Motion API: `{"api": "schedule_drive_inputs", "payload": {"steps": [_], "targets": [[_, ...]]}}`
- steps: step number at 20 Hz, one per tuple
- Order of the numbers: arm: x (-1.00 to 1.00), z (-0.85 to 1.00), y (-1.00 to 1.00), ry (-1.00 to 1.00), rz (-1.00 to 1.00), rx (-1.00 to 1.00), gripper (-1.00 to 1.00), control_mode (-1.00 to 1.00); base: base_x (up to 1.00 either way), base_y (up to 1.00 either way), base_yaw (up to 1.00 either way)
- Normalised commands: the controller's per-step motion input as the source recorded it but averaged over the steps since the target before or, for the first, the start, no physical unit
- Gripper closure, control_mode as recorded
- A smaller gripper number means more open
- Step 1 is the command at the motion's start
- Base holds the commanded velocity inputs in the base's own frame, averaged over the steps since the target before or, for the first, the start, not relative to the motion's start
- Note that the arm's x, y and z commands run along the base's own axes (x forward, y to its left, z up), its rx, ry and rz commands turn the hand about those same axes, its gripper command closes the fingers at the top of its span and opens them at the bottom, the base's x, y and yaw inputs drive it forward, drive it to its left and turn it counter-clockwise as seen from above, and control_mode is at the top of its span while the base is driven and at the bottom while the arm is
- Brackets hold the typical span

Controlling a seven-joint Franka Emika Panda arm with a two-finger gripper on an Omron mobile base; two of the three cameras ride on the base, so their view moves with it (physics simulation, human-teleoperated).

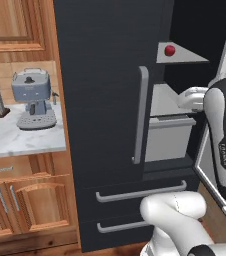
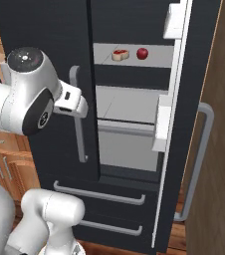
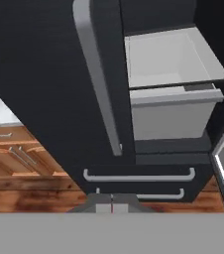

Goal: Open the fridge, remove the apple, garlic, and steak, and place them on any counter.

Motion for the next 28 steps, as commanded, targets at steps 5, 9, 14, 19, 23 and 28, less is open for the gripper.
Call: {"api": "schedule_drive_inputs", "payload": {"steps": [5, 9, 14, 19, 23, 28], "targets": [[0.00, -0.04, 0.05, 0.01, 0.13, 0.00, 1.00, -1.00, 0.00, 0.00, 0.00], [0.00, 0.00, 0.04, 0.00, 0.00, -0.02, 1.00, -1.00, 0.00, 0.00, 0.00], [0.00, -0.01, 0.47, -0.01, 0.00, -0.04, -1.00, -1.00, 0.00, 0.00, 0.00], [0.04, 0.00, 0.60, -0.02, -0.03, -0.02, -1.00, -1.00, 0.00, 0.00, 0.00], [0.33, 0.00, 0.31, -0.02, 0.00, 0.00, -1.00, -1.00, 0.00, 0.00, 0.00], [0.43, 0.00, 0.05, -0.14, -0.01, -0.01, -1.00, -1.00, 0.00, 0.00, 0.00]]}}
